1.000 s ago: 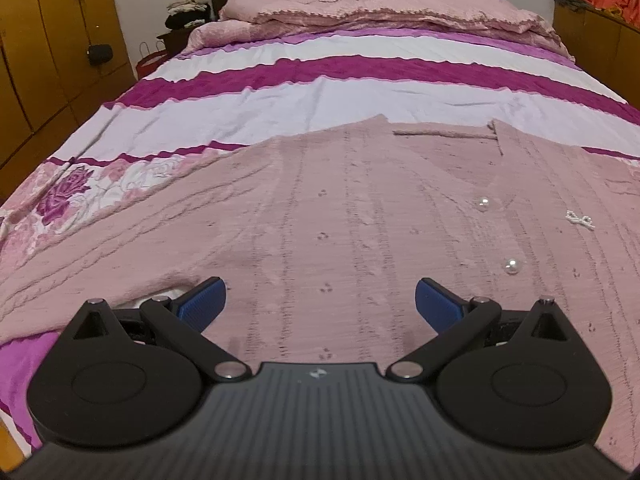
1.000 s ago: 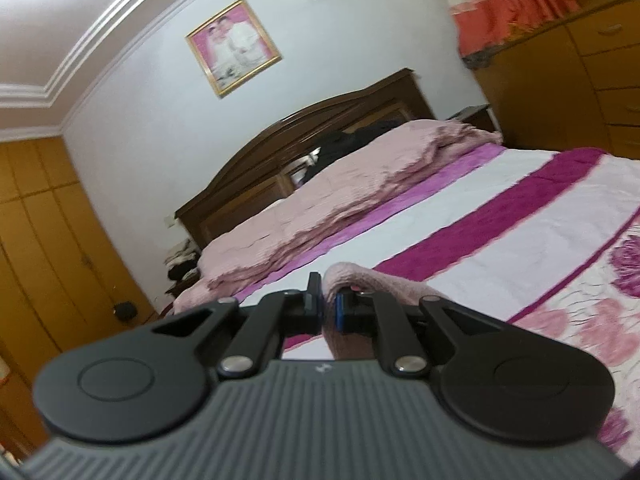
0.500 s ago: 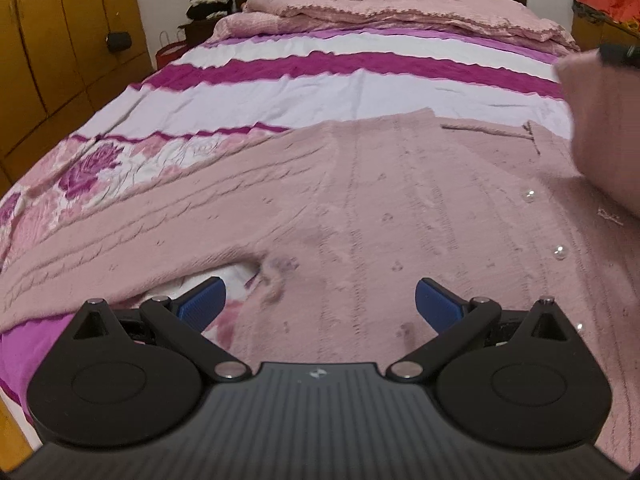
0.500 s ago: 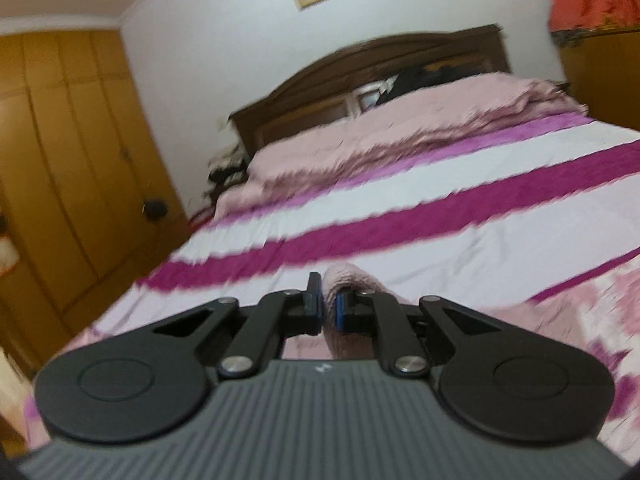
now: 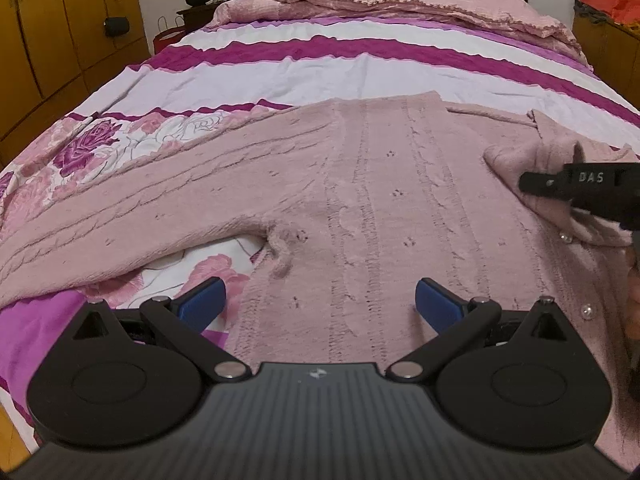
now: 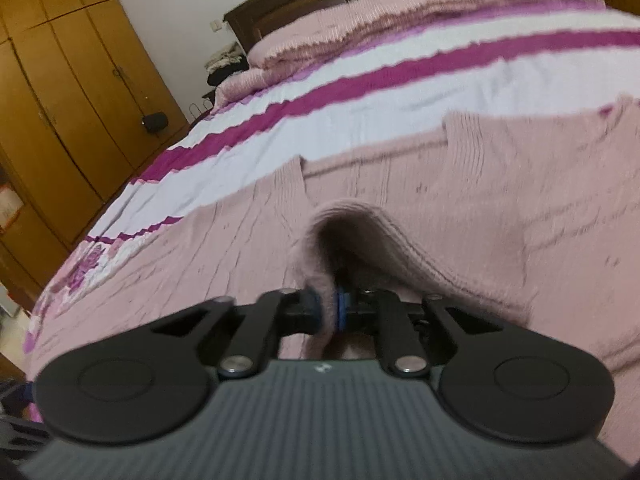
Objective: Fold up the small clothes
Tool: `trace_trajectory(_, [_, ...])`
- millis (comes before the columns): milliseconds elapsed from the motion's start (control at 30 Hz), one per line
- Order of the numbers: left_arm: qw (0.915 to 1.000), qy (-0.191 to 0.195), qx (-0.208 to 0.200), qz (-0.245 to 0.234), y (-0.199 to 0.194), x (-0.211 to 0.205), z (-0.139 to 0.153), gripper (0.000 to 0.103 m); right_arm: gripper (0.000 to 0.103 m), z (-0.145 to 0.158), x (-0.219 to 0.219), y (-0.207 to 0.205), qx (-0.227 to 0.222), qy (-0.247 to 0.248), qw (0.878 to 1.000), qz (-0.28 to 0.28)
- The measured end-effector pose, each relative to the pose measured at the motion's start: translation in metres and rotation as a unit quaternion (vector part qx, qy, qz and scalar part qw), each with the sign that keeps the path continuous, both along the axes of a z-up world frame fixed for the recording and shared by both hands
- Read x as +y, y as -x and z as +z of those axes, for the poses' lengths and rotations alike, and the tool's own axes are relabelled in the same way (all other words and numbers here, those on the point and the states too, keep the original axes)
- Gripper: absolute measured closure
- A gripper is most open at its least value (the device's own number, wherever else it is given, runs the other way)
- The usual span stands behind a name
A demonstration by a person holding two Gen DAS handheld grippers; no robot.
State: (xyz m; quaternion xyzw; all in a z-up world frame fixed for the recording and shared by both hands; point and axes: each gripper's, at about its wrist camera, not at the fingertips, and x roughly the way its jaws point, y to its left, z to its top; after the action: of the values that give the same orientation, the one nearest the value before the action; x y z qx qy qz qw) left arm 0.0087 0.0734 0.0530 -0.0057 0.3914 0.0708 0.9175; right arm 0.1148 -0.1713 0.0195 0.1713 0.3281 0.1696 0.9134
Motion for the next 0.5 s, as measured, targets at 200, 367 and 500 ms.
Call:
trace_trajectory(200, [0.9999,0.002,-0.012,-0.011,-0.002,-0.008,0.013,0.000,0.051,0.003,-0.005,0.011,0.027,-0.057,0.998,-0.005])
trace_trajectory(367, [0.9993,-0.003,-0.027,-0.027,-0.005,-0.015,0.030,0.000,0.036,0.019,-0.009,0.035,0.042,-0.053,0.998,-0.003])
trace_trajectory(500, [0.9978,-0.013,-0.041,-0.050,-0.010,-0.029,0.047,0.000,0.035,0.033,-0.025,0.054,0.043,-0.056,0.998,-0.003])
